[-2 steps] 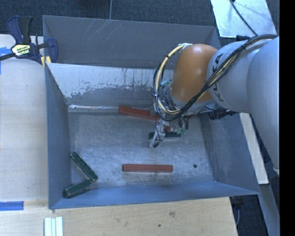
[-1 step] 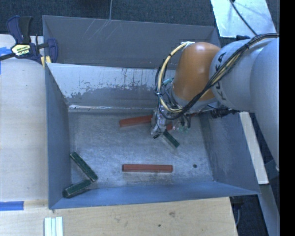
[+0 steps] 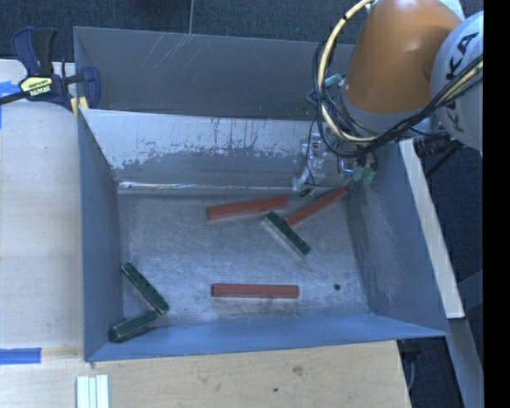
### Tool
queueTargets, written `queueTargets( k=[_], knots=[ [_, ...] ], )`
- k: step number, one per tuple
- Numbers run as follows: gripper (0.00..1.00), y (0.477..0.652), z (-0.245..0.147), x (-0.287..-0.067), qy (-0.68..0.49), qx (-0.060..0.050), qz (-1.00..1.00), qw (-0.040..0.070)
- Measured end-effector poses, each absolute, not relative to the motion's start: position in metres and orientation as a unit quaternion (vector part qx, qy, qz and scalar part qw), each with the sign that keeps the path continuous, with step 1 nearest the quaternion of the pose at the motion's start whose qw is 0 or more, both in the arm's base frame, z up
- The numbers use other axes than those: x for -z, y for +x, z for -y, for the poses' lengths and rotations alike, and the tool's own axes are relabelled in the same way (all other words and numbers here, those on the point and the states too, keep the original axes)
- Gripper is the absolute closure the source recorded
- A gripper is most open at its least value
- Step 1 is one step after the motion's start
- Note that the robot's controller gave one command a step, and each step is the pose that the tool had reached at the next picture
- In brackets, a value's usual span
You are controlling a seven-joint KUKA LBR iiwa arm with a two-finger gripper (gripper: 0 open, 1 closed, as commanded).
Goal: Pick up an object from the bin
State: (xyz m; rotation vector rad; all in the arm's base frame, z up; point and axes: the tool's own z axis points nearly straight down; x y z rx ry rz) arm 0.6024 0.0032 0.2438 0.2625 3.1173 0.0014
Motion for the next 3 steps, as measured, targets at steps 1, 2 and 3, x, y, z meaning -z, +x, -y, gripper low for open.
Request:
queueTargets(
  k=[1, 2, 3],
  knots=[
    [1.0, 0.581, -0.024, -0.18, -0.011, 0.0, -1.0, -0.001],
    [1.0, 0.598, -0.028, -0.207, -0.021, 0.0, -1.0, 0.004],
    [0.0, 0.597, -0.028, -0.205, -0.022, 0.0, -1.0, 0.002]
  ],
)
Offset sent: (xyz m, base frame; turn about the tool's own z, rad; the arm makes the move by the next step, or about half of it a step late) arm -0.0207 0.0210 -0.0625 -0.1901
